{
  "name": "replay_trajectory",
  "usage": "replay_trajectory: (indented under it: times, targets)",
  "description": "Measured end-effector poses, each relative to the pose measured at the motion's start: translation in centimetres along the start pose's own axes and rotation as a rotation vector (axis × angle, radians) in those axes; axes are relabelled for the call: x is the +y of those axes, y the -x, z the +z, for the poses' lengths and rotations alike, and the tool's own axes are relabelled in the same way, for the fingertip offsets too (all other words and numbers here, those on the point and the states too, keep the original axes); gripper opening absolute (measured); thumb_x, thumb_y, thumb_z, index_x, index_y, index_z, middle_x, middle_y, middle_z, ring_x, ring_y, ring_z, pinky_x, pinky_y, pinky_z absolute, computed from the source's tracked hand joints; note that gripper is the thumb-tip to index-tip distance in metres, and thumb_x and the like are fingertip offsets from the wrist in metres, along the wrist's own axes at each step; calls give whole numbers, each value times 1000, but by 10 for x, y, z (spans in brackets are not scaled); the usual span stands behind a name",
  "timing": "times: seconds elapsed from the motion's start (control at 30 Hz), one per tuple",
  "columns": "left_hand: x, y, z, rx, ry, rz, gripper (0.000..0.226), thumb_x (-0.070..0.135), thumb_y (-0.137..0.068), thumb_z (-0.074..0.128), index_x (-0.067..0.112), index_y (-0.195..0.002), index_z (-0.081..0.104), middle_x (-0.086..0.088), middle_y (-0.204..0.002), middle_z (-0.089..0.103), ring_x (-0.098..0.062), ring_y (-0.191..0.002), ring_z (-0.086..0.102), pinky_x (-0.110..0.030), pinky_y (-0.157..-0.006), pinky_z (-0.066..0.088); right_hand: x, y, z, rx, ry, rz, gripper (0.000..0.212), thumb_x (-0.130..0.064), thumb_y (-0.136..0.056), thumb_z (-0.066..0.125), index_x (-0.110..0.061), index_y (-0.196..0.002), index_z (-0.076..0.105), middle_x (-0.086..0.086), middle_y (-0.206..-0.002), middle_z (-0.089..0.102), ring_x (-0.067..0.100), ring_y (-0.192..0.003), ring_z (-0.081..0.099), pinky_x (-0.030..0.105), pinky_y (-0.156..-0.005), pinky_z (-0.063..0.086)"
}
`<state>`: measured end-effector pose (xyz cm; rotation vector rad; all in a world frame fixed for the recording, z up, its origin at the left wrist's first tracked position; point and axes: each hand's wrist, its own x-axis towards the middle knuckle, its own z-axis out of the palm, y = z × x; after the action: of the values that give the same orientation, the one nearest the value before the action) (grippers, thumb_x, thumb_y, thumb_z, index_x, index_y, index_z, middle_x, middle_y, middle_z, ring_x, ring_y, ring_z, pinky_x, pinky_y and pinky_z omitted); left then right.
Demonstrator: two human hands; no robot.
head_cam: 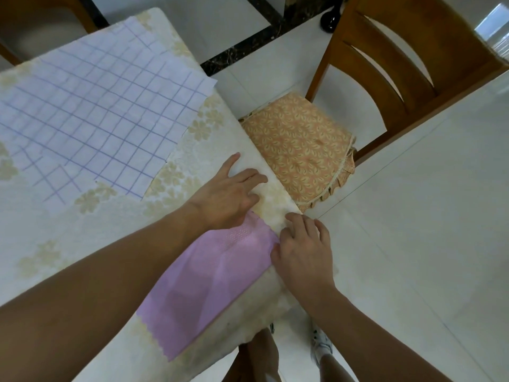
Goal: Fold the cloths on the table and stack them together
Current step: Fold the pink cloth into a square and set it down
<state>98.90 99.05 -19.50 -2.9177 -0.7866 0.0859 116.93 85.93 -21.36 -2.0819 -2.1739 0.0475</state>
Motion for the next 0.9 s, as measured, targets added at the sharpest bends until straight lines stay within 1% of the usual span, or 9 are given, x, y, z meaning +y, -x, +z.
replay_trajectory:
  times: [0.1,0.2,0.33,0.47,0.57,0.7,0.9]
  targets:
    - [1,-2,-2,-44,-20,-2,10,25,-75,70,15,-77,67,-11,-142,51,-27,-134,45,-68,-114,18,0,1,-1,-30,3,13,5,-15,-75,73,-10,-73,72,11,-109,67,30,-103,62,47,-98,44]
    - [-2,-4,-1,-76,-19,24,10,26,-75,69,17,-78,67,-11,-148,46,-26,-138,39,-66,-116,14,0,2,-2,-63,-8,34,8,-20,-78,72,-12,-76,72,10,-111,67,30,-104,62,47,-97,45]
    - [-7,-1,-2,-21,34,73,13,25,-72,71,18,-73,61,-11,-145,48,-27,-135,43,-65,-116,15,2,1,-3,-66,-47,62,14,-25,-79,70,-13,-85,71,10,-112,65,30,-102,62,46,-95,46]
    - [-11,9,-10,37,78,101,14,26,-76,70,19,-73,58,-10,-145,49,-27,-134,45,-63,-115,18,4,1,-1,-106,-96,33,18,-30,-86,66,-14,-90,73,9,-119,63,30,-110,59,50,-105,41]
    - [-12,17,-18,79,91,127,10,24,-79,63,19,-75,56,-10,-146,49,-26,-132,48,-61,-116,19,3,-1,-2,-127,-120,28,16,-30,-85,69,-15,-88,75,7,-121,63,26,-115,58,53,-108,41]
    - [-15,23,-24,120,88,133,13,20,-82,62,18,-73,53,-11,-143,52,-26,-130,51,-60,-115,21,0,-3,-5,-167,-137,25,15,-30,-88,66,-19,-84,76,4,-127,61,23,-121,55,55,-111,37]
    - [-12,20,-27,82,17,87,14,20,-80,65,16,-70,54,-11,-141,53,-27,-131,49,-63,-115,20,3,-3,-17,-75,-126,-1,13,-24,-85,70,-18,-74,74,4,-123,64,23,-117,57,52,-109,36]
